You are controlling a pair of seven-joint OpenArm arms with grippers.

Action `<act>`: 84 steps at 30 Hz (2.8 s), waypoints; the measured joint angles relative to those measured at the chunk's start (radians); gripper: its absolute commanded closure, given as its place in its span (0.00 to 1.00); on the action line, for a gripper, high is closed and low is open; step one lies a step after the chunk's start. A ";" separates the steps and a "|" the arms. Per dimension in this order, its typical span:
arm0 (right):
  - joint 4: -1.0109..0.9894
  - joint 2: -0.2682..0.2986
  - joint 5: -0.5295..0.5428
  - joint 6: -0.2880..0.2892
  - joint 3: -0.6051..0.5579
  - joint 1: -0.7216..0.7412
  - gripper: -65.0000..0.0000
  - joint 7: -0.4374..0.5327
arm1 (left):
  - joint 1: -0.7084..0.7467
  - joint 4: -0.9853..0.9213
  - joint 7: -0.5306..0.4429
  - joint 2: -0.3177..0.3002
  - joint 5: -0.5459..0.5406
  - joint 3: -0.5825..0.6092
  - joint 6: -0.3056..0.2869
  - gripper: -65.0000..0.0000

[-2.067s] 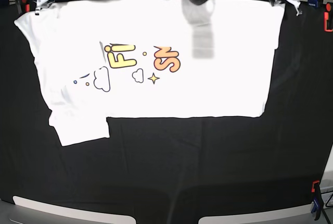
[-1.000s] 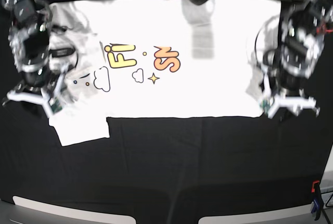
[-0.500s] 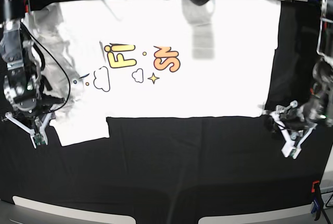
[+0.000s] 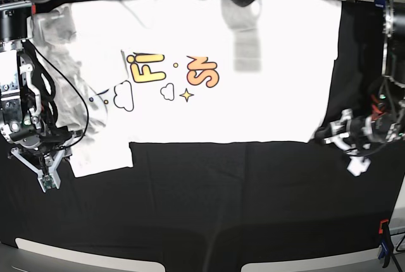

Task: Layout the t-shirt on the table in an organized manner, then fold the t-shirt properly
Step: 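Move both grippers down to the hem corners of the shirt, then grasp the hem corners with both grippers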

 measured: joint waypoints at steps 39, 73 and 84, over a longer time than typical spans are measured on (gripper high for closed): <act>0.000 0.000 0.000 0.000 0.000 0.000 0.62 -0.026 | -0.011 0.008 -0.073 0.032 0.205 -0.001 -0.021 0.31; 0.000 0.000 0.000 0.000 0.000 0.000 0.62 -0.027 | 0.092 0.025 -0.114 -0.008 0.060 -0.014 -0.040 0.32; 0.000 0.000 0.000 0.000 0.000 0.000 0.62 -0.027 | 0.097 0.101 0.029 -0.002 -0.013 -0.006 -0.110 0.32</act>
